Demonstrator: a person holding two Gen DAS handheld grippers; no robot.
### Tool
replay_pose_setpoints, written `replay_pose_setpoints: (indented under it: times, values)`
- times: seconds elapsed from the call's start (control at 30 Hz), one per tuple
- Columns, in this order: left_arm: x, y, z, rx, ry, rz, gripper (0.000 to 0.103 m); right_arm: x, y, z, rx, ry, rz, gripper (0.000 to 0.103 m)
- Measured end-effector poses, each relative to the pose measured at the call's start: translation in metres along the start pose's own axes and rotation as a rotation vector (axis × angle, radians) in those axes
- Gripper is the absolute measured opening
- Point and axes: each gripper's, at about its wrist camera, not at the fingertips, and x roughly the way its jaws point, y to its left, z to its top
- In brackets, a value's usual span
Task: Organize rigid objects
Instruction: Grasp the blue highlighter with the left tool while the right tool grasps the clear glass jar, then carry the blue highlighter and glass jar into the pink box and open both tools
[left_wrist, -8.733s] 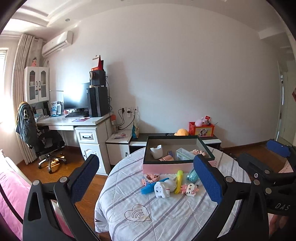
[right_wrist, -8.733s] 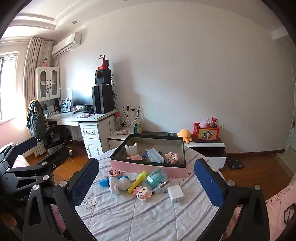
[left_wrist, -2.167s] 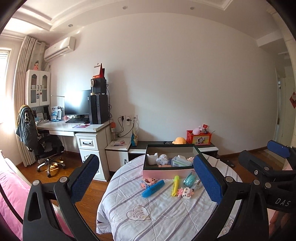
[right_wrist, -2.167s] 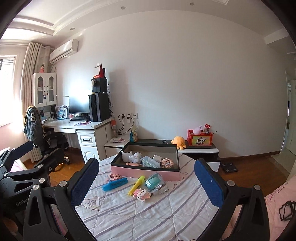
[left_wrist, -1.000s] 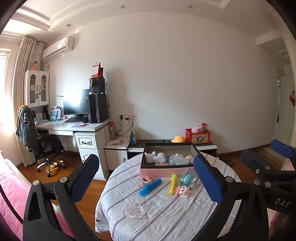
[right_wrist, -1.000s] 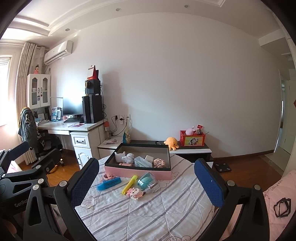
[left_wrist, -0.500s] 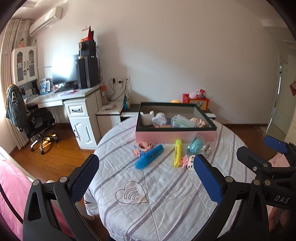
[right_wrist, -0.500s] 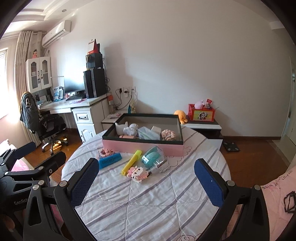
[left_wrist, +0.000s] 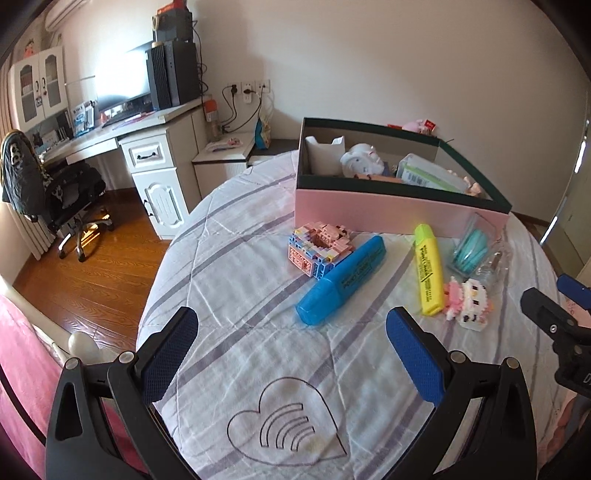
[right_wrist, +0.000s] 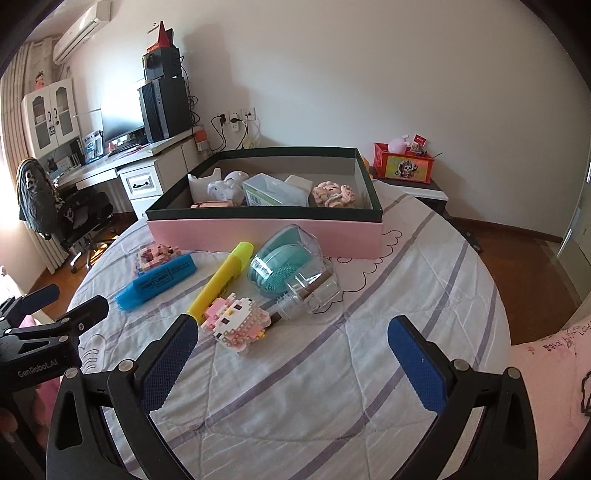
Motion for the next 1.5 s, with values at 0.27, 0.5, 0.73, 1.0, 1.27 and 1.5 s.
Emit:
replay_pose_setpoints:
  times: [0.27,0.5,0.73,1.0,1.27,1.5]
  values:
    - [0.062,-0.012,0.016,0.063,0.104,-0.033,0.098,0.038,-0.025,0.014,0.019,0.046,-0.034,0.103]
    - [0.067,-0.033,0.023,0.142,0.096,-0.117,0.040,0.075,-0.028,0.024,-0.017,0.122,-0.010,0.103]
    - [0.054,-0.034,0.016,0.138,0.083,-0.140,0.027,0.088,-0.029,0.023,-0.014,0.144,0.159,0.068]
    - [0.031,-0.028,-0.005,0.091,0.086,-0.179,0.021,0.071,-0.031,0.012,-0.029,0.131,0.178,0.058]
    - [0.016,-0.041,-0.013,0.099,0.087,-0.220,0.020,0.051,-0.036,-0.003,0.002,0.118,0.200,0.058]
    - [0.028,-0.045,-0.013,0.078,0.108,-0.202,0.021,0.053,-0.038,-0.011,0.017,0.126,0.204,0.058]
